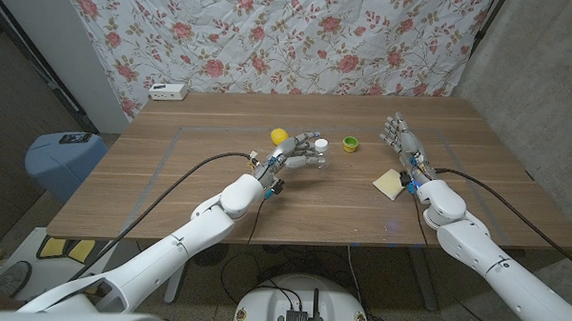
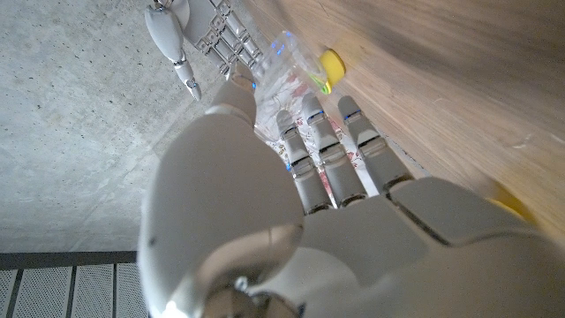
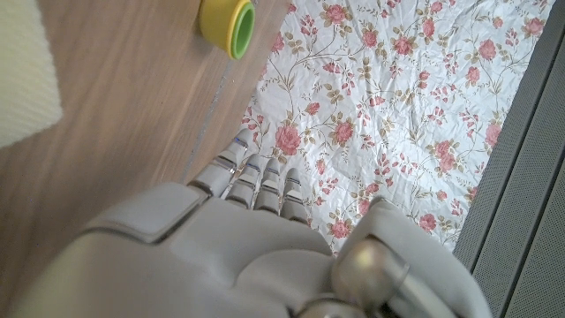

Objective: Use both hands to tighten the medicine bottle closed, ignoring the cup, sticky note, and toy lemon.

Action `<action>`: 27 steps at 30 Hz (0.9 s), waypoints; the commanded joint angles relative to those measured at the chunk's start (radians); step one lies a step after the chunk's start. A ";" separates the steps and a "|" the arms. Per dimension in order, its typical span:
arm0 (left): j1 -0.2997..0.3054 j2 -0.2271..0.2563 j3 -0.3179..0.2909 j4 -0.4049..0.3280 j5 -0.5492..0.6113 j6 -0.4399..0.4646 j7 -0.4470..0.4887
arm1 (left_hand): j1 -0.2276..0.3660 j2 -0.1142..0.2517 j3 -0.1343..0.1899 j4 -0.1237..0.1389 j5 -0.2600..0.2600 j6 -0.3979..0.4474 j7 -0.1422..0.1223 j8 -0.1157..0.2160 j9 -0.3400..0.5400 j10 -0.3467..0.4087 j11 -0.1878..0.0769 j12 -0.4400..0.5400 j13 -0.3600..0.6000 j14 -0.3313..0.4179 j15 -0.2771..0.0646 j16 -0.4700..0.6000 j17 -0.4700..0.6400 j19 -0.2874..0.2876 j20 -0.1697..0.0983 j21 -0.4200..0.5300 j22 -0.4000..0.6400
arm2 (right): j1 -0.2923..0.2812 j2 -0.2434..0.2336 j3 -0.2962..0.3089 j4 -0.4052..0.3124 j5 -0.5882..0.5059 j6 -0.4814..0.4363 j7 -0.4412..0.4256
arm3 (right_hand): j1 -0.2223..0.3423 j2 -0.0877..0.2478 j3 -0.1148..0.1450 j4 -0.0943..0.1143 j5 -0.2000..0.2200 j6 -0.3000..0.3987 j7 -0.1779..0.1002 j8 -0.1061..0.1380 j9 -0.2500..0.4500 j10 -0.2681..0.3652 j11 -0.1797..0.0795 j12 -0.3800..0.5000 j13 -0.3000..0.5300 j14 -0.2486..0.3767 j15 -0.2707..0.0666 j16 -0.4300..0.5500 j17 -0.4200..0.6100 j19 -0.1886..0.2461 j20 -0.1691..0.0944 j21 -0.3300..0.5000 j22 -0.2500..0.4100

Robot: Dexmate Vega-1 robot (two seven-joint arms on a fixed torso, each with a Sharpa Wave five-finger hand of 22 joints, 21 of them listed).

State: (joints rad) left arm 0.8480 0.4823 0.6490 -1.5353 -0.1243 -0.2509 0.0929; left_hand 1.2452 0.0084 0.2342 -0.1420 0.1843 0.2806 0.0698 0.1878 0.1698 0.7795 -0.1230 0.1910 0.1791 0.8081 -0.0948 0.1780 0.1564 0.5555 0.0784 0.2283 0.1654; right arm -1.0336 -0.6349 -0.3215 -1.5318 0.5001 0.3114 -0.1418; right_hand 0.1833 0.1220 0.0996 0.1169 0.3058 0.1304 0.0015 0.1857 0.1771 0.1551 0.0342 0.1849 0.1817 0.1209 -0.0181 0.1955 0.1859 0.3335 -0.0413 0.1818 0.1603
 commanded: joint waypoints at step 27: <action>-0.133 -0.087 0.082 0.126 0.086 0.009 0.013 | -0.013 0.004 0.015 0.003 0.000 0.019 -0.005 0.002 0.006 0.020 0.004 0.005 0.003 0.016 -0.088 -0.003 0.003 0.000 -0.009 -0.019 0.002 | -0.067 -0.212 0.033 -0.314 -0.225 -0.294 -0.136 | 0.093 -0.062 0.004 -0.085 -0.004 0.092 -0.006 0.024 0.007 0.111 0.003 0.035 0.011 0.065 -0.028 0.013 0.002 0.104 -0.054 0.026 0.007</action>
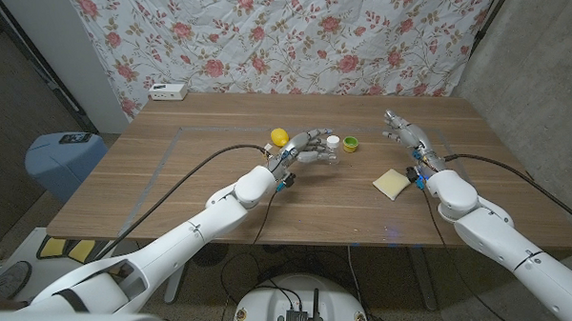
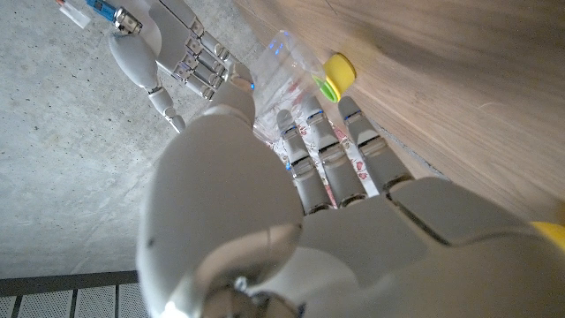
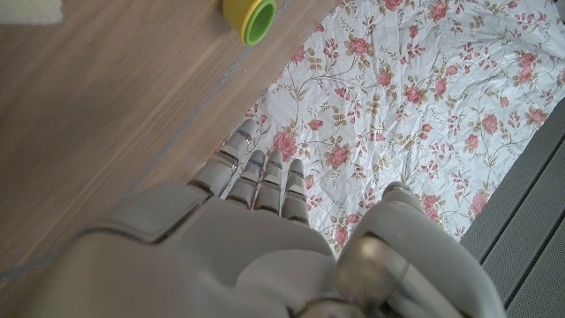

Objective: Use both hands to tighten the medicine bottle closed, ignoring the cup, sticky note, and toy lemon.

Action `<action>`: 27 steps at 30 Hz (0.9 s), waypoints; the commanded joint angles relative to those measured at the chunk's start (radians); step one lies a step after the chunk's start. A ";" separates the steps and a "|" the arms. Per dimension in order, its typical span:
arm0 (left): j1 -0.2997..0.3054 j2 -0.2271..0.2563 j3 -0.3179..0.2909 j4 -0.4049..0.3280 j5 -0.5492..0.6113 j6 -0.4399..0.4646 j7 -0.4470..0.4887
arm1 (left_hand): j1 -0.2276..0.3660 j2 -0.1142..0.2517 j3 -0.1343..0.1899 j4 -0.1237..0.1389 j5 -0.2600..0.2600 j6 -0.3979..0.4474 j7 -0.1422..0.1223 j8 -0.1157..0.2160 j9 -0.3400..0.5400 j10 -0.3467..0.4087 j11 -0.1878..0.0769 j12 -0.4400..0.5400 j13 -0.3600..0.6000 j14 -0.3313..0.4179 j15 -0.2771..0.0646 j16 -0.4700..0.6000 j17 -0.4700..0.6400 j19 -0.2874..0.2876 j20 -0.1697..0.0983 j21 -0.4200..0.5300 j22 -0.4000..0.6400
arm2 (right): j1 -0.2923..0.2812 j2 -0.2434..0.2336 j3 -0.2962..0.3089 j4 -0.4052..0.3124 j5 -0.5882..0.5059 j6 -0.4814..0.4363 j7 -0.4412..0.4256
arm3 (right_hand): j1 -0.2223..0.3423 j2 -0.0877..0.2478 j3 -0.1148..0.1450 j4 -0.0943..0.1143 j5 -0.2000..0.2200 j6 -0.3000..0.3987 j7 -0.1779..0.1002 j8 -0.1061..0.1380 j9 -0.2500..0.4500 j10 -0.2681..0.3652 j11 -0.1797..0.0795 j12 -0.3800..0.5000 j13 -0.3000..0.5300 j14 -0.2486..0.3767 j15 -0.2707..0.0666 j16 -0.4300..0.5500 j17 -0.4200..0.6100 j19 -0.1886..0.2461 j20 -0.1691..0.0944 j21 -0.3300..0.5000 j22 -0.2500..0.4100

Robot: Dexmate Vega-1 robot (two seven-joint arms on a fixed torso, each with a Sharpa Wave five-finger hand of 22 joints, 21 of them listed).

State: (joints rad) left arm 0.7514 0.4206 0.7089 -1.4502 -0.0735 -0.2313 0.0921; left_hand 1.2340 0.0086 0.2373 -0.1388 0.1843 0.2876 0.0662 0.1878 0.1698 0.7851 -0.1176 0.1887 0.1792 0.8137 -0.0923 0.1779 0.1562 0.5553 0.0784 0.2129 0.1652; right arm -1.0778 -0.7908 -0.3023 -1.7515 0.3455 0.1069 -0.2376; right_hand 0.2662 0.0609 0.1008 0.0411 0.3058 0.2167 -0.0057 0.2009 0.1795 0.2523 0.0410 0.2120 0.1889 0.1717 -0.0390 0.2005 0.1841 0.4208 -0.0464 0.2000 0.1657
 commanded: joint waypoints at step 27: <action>-0.068 -0.054 0.045 0.105 0.076 -0.065 0.026 | -0.001 0.013 0.025 -0.001 0.000 0.012 -0.004 -0.002 0.006 0.014 -0.002 0.004 0.004 0.006 -0.095 -0.008 0.002 -0.006 -0.008 -0.017 0.002 | -0.023 -0.210 0.032 -0.356 -0.232 -0.364 -0.006 | 0.106 -0.018 0.025 -0.087 -0.035 0.061 0.016 0.017 0.011 0.044 0.012 0.008 0.013 0.047 0.022 0.008 0.006 0.060 -0.010 0.006 0.005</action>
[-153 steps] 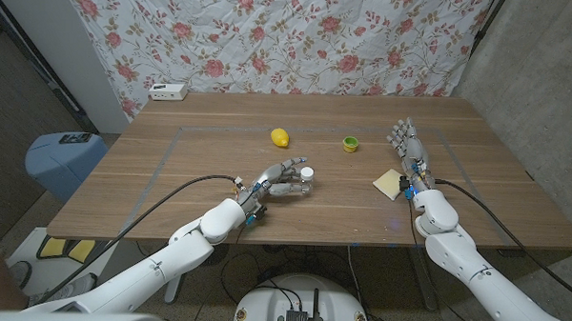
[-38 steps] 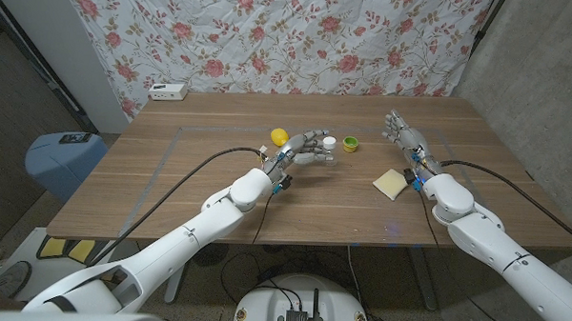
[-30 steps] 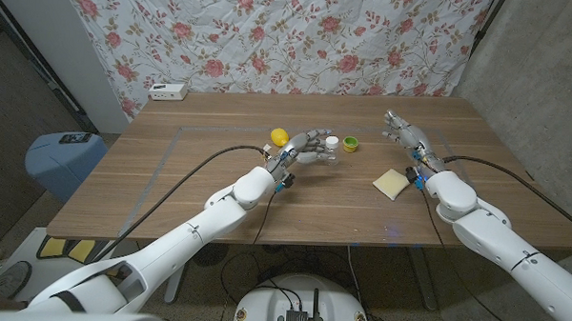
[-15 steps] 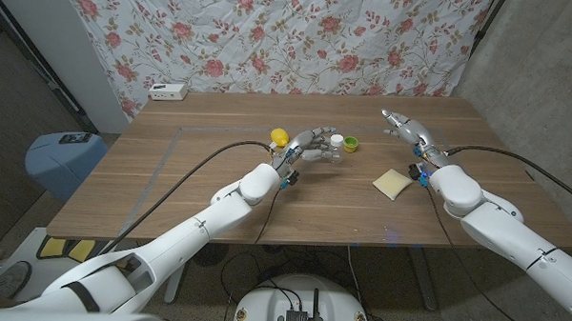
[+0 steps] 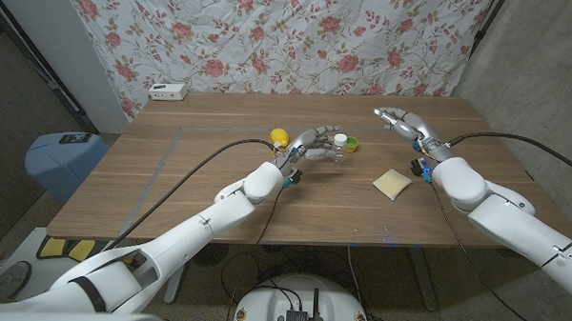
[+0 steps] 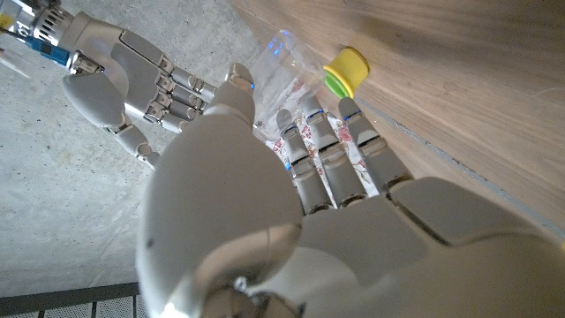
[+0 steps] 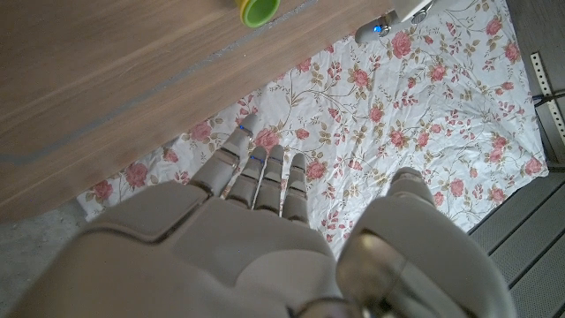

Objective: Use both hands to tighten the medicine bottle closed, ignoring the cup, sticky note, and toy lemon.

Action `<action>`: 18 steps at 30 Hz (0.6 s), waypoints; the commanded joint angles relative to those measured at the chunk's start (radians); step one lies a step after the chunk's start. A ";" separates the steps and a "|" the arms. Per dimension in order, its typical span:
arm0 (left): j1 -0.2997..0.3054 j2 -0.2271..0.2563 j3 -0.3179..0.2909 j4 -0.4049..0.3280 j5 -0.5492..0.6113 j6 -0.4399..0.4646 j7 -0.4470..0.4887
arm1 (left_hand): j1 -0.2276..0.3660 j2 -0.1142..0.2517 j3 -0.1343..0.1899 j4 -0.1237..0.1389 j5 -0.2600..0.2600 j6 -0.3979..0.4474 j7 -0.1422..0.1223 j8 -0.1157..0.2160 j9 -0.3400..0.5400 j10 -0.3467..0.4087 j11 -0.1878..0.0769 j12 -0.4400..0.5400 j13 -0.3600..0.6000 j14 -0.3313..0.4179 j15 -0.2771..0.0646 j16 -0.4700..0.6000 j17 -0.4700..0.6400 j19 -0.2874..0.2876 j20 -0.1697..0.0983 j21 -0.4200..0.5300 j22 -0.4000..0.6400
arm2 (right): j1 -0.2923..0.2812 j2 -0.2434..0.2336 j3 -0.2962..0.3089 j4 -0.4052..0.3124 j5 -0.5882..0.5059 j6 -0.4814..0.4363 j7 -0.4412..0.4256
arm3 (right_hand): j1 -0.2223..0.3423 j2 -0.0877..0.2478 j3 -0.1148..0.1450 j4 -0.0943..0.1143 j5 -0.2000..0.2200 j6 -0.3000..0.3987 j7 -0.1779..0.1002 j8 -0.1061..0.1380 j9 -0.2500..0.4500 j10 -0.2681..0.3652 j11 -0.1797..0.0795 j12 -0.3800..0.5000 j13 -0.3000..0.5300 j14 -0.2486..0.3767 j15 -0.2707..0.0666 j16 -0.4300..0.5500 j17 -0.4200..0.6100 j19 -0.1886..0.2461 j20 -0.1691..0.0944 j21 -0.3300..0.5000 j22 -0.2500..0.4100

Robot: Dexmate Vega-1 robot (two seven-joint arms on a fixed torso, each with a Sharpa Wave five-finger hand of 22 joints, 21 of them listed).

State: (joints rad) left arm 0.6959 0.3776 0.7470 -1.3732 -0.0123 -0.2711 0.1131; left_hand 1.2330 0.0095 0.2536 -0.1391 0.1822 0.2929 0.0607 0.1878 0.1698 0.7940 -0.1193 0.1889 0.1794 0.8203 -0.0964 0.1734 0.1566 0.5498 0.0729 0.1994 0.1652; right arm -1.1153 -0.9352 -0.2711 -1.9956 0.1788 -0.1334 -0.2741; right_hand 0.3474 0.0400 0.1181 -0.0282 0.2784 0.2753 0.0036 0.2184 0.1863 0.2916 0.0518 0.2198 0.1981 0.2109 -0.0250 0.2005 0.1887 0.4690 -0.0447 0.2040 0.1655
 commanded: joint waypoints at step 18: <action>-0.045 -0.013 0.010 0.069 0.039 -0.047 0.003 | -0.003 0.016 0.016 -0.001 0.001 0.012 -0.006 -0.001 0.006 0.014 -0.007 0.006 0.004 0.004 -0.089 -0.002 0.001 -0.014 -0.017 -0.011 0.002 | 0.139 -0.126 -0.078 -0.223 -0.141 -0.351 0.149 | 0.121 -0.035 0.034 -0.098 -0.028 0.018 0.028 0.002 0.007 -0.012 0.006 -0.011 0.007 -0.006 0.027 -0.002 0.002 0.004 0.016 -0.007 0.006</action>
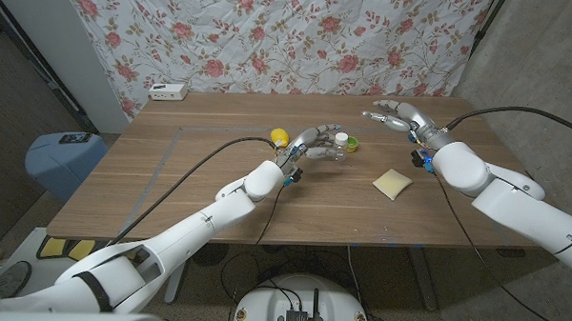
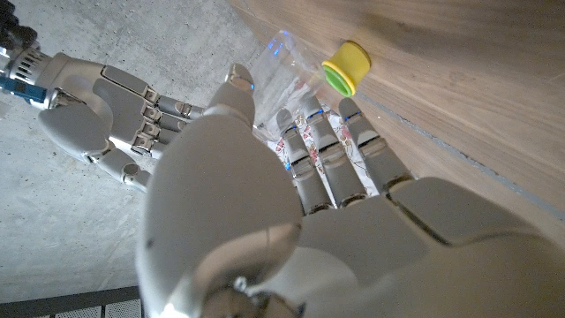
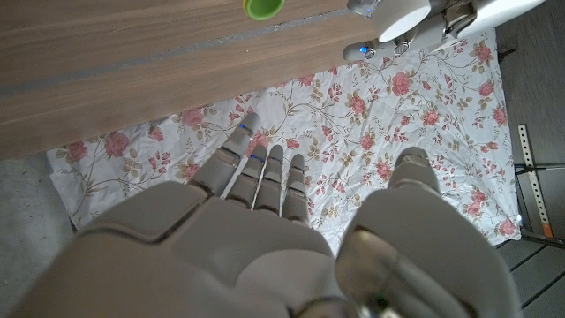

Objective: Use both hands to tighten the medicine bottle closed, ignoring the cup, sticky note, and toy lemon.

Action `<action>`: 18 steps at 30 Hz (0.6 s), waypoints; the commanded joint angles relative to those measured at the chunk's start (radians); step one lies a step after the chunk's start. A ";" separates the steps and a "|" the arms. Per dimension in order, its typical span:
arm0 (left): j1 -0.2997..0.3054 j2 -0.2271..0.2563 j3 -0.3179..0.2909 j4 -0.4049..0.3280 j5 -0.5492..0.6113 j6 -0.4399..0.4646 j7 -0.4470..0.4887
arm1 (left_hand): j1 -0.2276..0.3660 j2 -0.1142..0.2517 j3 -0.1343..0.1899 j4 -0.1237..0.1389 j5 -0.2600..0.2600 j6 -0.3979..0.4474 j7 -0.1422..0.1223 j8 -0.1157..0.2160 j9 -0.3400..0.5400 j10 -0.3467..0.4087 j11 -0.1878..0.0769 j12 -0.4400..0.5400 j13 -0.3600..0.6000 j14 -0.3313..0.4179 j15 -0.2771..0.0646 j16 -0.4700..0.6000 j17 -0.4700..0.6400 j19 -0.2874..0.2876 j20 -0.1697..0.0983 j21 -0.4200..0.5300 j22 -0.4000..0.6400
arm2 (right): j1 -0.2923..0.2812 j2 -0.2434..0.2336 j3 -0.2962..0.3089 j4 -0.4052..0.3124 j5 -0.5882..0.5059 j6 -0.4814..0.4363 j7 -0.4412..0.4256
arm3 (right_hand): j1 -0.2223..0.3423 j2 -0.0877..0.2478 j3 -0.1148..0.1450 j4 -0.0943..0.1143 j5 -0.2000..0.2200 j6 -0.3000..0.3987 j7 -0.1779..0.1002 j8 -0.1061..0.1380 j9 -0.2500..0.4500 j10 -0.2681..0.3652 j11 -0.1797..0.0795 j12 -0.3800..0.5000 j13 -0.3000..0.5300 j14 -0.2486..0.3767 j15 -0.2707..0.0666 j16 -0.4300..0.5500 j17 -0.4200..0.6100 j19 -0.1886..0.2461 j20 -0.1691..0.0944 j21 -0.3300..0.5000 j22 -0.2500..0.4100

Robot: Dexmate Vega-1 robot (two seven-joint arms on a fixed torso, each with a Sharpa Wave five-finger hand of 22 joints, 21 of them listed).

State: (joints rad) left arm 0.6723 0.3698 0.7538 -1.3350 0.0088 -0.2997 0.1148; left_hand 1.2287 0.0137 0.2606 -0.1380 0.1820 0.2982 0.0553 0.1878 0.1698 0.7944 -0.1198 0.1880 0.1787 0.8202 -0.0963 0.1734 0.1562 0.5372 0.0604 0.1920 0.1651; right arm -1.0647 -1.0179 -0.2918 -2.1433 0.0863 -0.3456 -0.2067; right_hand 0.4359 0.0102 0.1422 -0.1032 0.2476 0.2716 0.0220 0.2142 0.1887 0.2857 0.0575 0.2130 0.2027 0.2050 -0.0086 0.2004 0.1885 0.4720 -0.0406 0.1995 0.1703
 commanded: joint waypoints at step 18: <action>-0.066 -0.032 0.016 0.113 0.030 -0.056 -0.001 | -0.002 0.013 0.015 -0.003 0.000 -0.002 -0.010 -0.004 0.006 0.010 -0.002 0.004 0.005 -0.006 -0.086 -0.005 0.001 -0.021 -0.018 -0.009 0.002 | 0.303 -0.063 -0.225 -0.125 -0.150 -0.330 0.288 | 0.099 -0.018 0.037 -0.061 0.013 0.063 0.028 0.018 0.009 -0.020 0.004 -0.010 0.005 -0.011 0.030 -0.006 0.003 -0.024 0.029 -0.012 0.001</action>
State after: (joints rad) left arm 0.6310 0.3512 0.7624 -1.2659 0.0289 -0.3342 0.1144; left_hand 1.2228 0.0153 0.2676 -0.1391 0.1801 0.2943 0.0516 0.1878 0.1749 0.8010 -0.1265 0.1861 0.1797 0.8184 -0.0981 0.1691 0.1549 0.5139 0.0372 0.1846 0.1651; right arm -0.8769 -1.0715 -0.4270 -2.2378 -0.0057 -0.5649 -0.0331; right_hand 0.5235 -0.0067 0.1752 -0.1603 0.2555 0.3254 0.0500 0.2263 0.1933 0.2672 0.0613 0.2071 0.2026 0.1926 0.0146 0.1954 0.1884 0.4539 -0.0117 0.1881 0.1703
